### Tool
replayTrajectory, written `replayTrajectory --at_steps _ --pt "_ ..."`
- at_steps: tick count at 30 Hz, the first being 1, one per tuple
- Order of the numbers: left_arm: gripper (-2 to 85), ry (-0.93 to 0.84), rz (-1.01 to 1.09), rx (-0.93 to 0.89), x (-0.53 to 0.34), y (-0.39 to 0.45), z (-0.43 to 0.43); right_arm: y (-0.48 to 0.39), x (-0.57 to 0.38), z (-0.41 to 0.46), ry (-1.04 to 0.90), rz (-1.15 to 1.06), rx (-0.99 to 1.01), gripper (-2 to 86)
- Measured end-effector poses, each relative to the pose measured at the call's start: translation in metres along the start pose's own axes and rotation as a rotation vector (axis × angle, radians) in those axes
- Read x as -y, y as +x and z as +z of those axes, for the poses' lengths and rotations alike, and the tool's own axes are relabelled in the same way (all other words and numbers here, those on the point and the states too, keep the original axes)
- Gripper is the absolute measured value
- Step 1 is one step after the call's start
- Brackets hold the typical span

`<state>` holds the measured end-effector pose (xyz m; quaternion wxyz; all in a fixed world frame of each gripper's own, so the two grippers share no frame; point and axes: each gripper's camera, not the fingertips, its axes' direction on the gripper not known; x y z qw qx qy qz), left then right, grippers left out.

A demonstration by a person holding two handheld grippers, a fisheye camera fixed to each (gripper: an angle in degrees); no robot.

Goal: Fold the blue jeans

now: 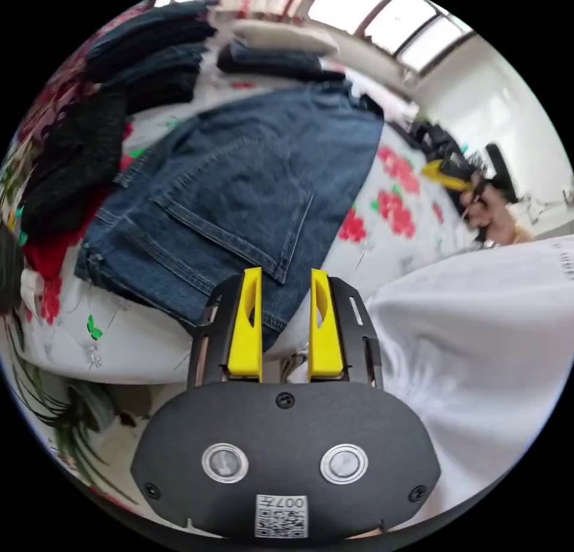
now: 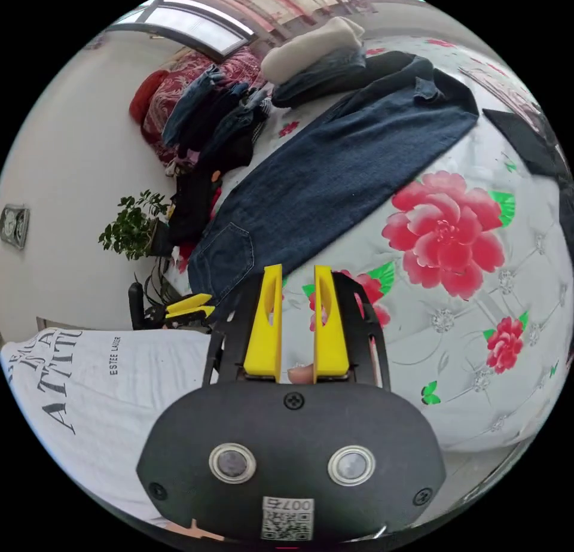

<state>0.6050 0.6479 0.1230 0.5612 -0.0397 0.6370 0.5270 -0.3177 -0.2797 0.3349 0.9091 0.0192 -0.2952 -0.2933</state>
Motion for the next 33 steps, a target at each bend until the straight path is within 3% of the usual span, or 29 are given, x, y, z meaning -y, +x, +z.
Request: replayTrajectory --at_steps 1,4,8,10,14,17,20,28,30,32,33 --pt "6.9 -0.09 0.052 0.087 0.003 0.007 0.019 0.003 -0.002 -0.006 0.023 0.027 -0.008 3.4" --pt "3.0 -0.05 0.291 0.224 0.002 0.021 0.014 0.014 -0.009 -0.026 0.119 0.146 -0.018 3.9" --pt "0.1 -0.074 0.287 0.017 0.009 -0.009 -0.013 0.025 -0.011 -0.043 0.224 0.277 -0.022 4.7" --pt "-0.4 -0.009 0.212 -0.151 0.006 -0.042 -0.044 0.031 -0.005 -0.048 0.248 0.322 -0.036 5.3" --pt "-0.6 0.106 0.092 -0.289 -0.006 -0.088 -0.103 0.05 0.024 -0.059 0.303 0.409 -0.031 6.9" --pt "-0.7 0.29 -0.026 -0.456 -0.022 -0.127 -0.164 0.074 0.051 -0.058 0.344 0.483 0.033 8.3" --pt "-0.6 0.415 -0.104 -0.398 -0.04 -0.141 -0.212 0.1 0.08 -0.045 0.35 0.563 0.045 9.6" --pt "-0.6 0.408 -0.333 -0.275 -0.05 -0.144 -0.238 0.106 0.189 -0.018 0.199 0.394 -0.323 10.3" --pt "-0.5 0.436 -0.405 -0.262 -0.047 -0.149 -0.241 0.12 0.212 -0.005 0.118 0.424 -0.35 8.3" --pt "-0.6 0.476 -0.483 -0.253 -0.039 -0.159 -0.246 0.121 0.221 -0.009 0.174 0.424 -0.451 4.8" --pt "-0.6 0.514 -0.503 -0.26 -0.03 -0.166 -0.25 0.125 0.231 -0.007 0.14 0.396 -0.4 2.3"
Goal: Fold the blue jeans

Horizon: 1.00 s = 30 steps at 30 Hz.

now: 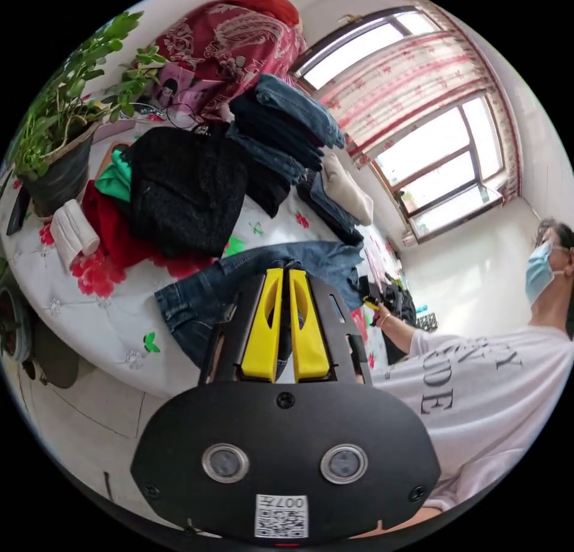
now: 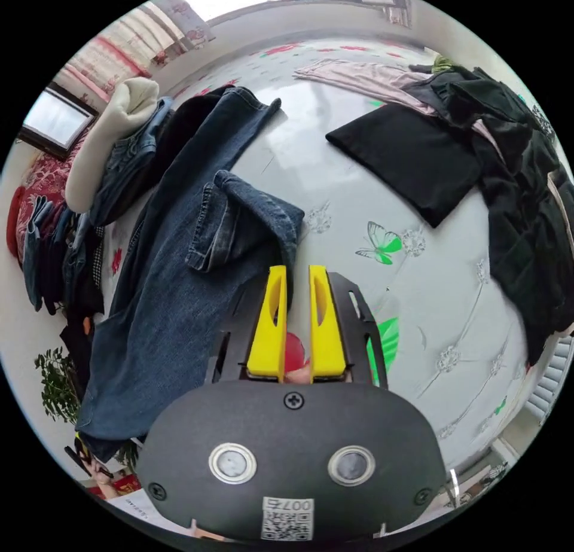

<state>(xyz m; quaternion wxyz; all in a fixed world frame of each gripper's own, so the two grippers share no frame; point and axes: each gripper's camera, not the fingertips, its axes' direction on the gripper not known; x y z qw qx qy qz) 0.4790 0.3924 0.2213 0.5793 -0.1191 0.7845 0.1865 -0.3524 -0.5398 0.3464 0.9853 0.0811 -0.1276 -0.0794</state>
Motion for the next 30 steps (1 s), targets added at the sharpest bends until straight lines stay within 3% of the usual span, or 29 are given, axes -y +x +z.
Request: replayTrajectory --at_steps 2,4,9,12,15,18,20,23,25,27,30 --pt "-0.7 0.034 -0.01 -0.027 0.025 0.001 0.004 -0.001 0.016 0.001 -0.084 -0.027 0.094 0.9" --pt "-0.8 0.054 0.07 -0.014 0.071 0.02 0.008 -0.002 0.024 -0.021 -0.035 -0.066 0.198 0.3" --pt "-0.9 0.174 0.373 -0.025 0.156 0.111 -0.027 0.042 0.02 -0.157 0.247 -0.057 0.695 -0.2" --pt "-0.9 0.3 0.628 -0.038 0.159 0.175 -0.08 0.072 -0.015 -0.242 0.392 -0.107 0.779 -0.3" --pt "-0.9 0.323 0.788 0.051 0.119 0.206 -0.119 0.098 -0.072 -0.307 0.465 -0.173 0.696 -0.3" --pt "-0.9 0.182 0.802 0.179 0.058 0.198 -0.12 0.125 -0.143 -0.332 0.5 -0.203 0.596 -0.3" --pt "-0.9 0.053 0.735 0.253 0.018 0.177 -0.1 0.142 -0.184 -0.325 0.48 -0.175 0.53 -0.3" --pt "-0.8 -0.186 0.512 0.324 -0.049 0.117 -0.041 0.172 -0.241 -0.271 0.303 -0.064 0.35 0.0" --pt "-0.8 -0.347 0.274 0.298 -0.098 0.058 0.011 0.192 -0.271 -0.224 0.172 0.042 0.196 0.6" --pt "-0.7 -0.441 0.161 0.298 -0.127 0.03 0.041 0.217 -0.302 -0.172 -0.005 0.17 0.049 1.7" --pt "-0.5 -0.499 0.144 0.314 -0.144 0.028 0.057 0.222 -0.322 -0.157 -0.072 0.183 -0.055 3.0"
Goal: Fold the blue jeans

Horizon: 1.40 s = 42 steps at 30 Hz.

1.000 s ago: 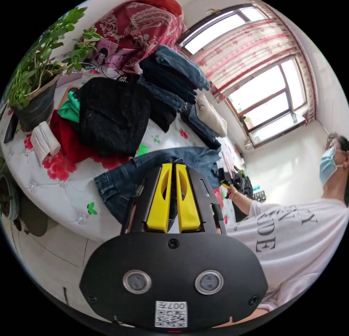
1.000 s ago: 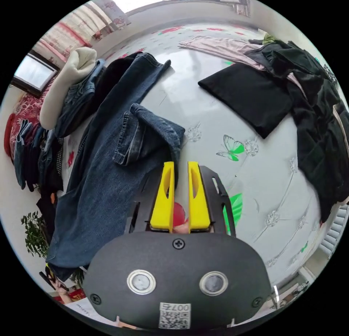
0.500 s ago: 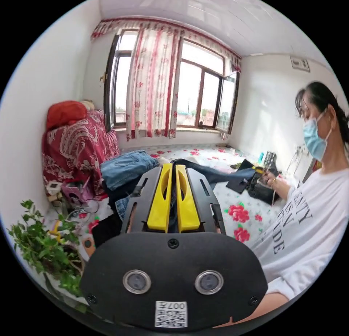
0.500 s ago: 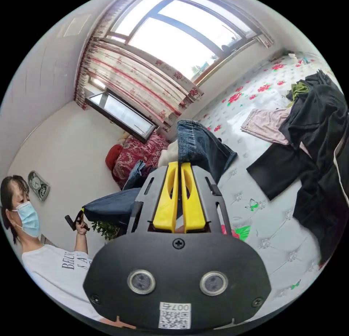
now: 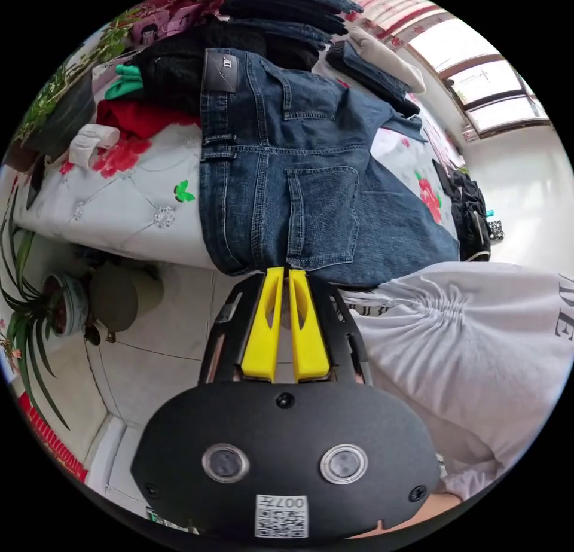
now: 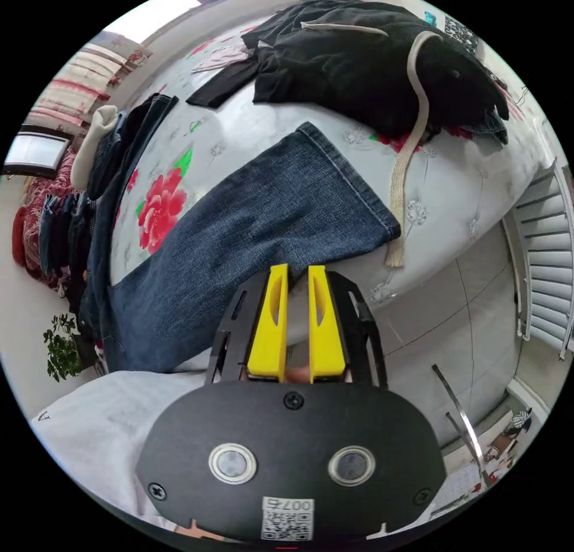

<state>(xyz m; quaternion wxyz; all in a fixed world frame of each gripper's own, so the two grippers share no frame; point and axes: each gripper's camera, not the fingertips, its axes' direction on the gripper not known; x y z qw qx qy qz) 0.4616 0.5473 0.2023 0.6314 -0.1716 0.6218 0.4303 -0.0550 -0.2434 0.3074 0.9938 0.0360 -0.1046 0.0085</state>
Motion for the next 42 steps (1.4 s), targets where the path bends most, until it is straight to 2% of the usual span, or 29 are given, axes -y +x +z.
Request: replayTrajectory --at_steps 4,8,11,15,18,24,30,32,34,35,39,42 --pt "-0.4 0.039 0.045 0.072 0.006 0.007 -0.021 -0.01 -0.006 -0.024 0.115 -0.015 -0.028 4.0" --pt "0.6 0.128 -0.028 0.116 0.017 -0.002 -0.043 -0.034 -0.01 -0.06 0.319 0.004 -0.138 4.8" --pt "3.9 0.217 -0.072 0.1 0.032 -0.009 -0.054 -0.056 -0.005 -0.069 0.402 -0.041 -0.057 5.2" --pt "6.4 0.226 -0.098 0.105 0.078 -0.017 -0.049 -0.101 0.033 -0.049 0.333 -0.141 0.205 5.9" --pt "7.0 0.246 -0.105 0.114 0.122 -0.02 -0.044 -0.156 0.069 -0.034 0.296 -0.223 0.31 6.5" --pt "10.9 0.253 -0.122 0.165 0.21 -0.027 -0.03 -0.287 0.161 -0.002 0.215 -0.377 0.367 8.6" --pt "10.9 0.21 -0.166 0.207 0.271 -0.037 -0.002 -0.396 0.272 0.044 0.144 -0.428 0.362 9.4" --pt "7.0 0.188 -0.192 0.258 0.281 -0.039 0.006 -0.425 0.305 0.064 0.123 -0.438 0.336 9.4" --pt "0.2 0.175 -0.247 0.383 0.285 -0.041 0.012 -0.449 0.335 0.089 0.086 -0.437 0.31 9.3" --pt "-0.1 0.176 -0.248 0.403 0.285 -0.041 0.012 -0.461 0.353 0.107 0.054 -0.428 0.293 9.1" --pt "-0.8 0.193 -0.247 0.354 0.284 -0.05 0.012 -0.483 0.393 0.168 -0.057 -0.37 0.244 6.4" --pt "-0.9 0.191 -0.258 0.312 0.283 -0.059 0.012 -0.477 0.396 0.169 -0.03 -0.355 0.226 1.8"
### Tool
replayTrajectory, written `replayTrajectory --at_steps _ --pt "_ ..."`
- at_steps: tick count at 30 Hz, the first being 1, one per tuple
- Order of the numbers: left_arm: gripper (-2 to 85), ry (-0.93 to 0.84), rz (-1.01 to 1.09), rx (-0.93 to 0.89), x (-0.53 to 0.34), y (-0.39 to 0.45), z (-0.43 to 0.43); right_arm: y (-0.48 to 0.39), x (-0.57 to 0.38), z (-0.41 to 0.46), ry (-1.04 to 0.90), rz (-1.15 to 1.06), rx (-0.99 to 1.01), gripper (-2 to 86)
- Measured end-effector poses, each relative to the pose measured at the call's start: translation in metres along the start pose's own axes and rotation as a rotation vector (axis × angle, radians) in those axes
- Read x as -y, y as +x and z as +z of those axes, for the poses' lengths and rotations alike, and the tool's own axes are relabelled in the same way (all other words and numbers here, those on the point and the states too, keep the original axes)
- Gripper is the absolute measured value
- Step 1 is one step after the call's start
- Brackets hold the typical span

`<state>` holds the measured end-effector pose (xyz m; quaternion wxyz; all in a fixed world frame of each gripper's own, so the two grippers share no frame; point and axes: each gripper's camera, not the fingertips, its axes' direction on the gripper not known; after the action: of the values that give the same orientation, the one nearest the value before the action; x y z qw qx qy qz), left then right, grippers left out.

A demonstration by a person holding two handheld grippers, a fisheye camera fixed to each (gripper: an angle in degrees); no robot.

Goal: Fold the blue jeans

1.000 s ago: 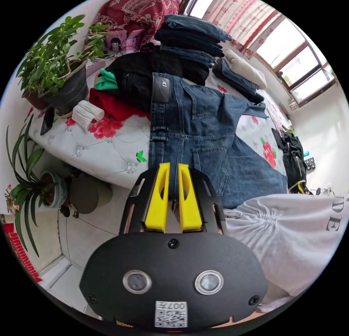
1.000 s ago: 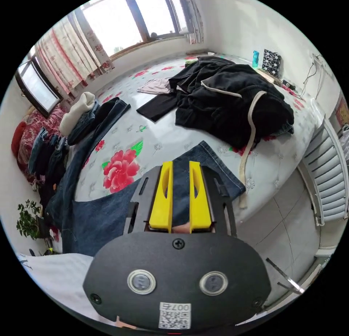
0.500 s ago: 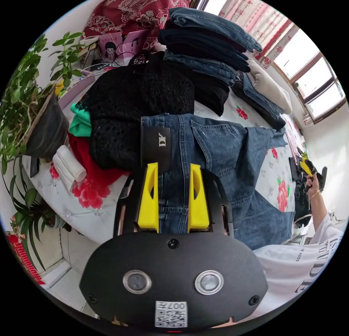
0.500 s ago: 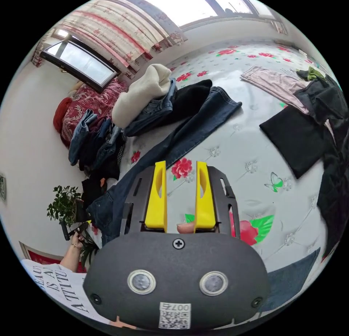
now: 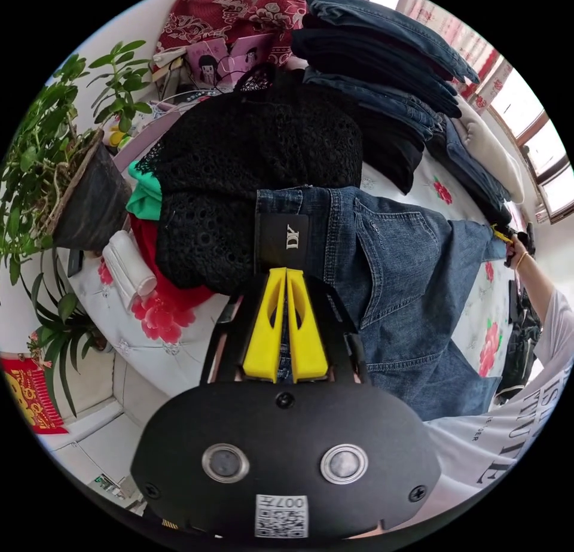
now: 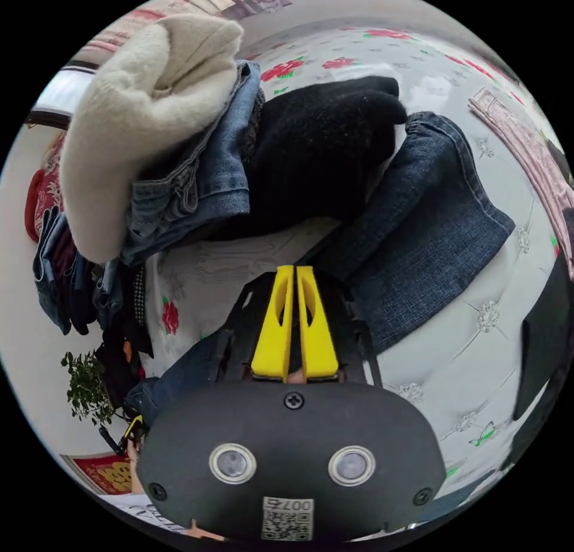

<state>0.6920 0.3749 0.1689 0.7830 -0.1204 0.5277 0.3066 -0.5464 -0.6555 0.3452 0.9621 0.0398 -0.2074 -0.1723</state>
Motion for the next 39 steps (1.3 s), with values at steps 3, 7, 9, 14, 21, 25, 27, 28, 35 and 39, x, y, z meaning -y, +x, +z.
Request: replayTrajectory --at_steps 3,7,9,14,21,25,27,28,35,39 --pt "-0.9 0.007 0.01 -0.016 0.0 -0.003 -0.002 0.018 -0.031 -0.06 0.172 -0.075 0.247 0.5" --pt "-1.0 0.058 0.041 -0.047 -0.004 -0.008 -0.02 0.061 -0.128 -0.163 0.378 -0.117 0.363 0.1" --pt "-0.9 0.088 0.043 -0.067 -0.009 -0.012 -0.033 0.101 -0.21 -0.213 0.406 -0.074 0.289 0.2" --pt "-0.9 0.117 0.049 -0.104 -0.021 -0.024 -0.051 0.177 -0.352 -0.209 0.172 0.217 0.011 2.4" --pt "2.3 0.157 0.082 -0.182 -0.015 -0.015 -0.049 0.151 -0.373 -0.203 0.215 0.167 -0.182 8.2" --pt "9.4 0.118 0.252 -0.162 0.02 0.025 -0.027 0.114 -0.309 -0.176 0.167 0.017 -0.285 9.5" --pt "10.3 0.097 0.312 -0.139 0.038 0.044 -0.012 0.1 -0.263 -0.145 0.091 -0.039 -0.314 10.1" --pt "10.6 0.083 0.353 -0.119 0.05 0.057 -0.001 0.099 -0.252 -0.136 0.068 -0.046 -0.321 10.1" --pt "10.3 -0.146 0.506 0.141 0.088 0.114 0.103 0.127 -0.191 -0.077 -0.015 0.064 -0.46 4.8" --pt "0.8 -0.18 0.543 0.144 0.092 0.127 0.128 0.141 -0.184 -0.11 0.034 0.085 -0.427 0.9"
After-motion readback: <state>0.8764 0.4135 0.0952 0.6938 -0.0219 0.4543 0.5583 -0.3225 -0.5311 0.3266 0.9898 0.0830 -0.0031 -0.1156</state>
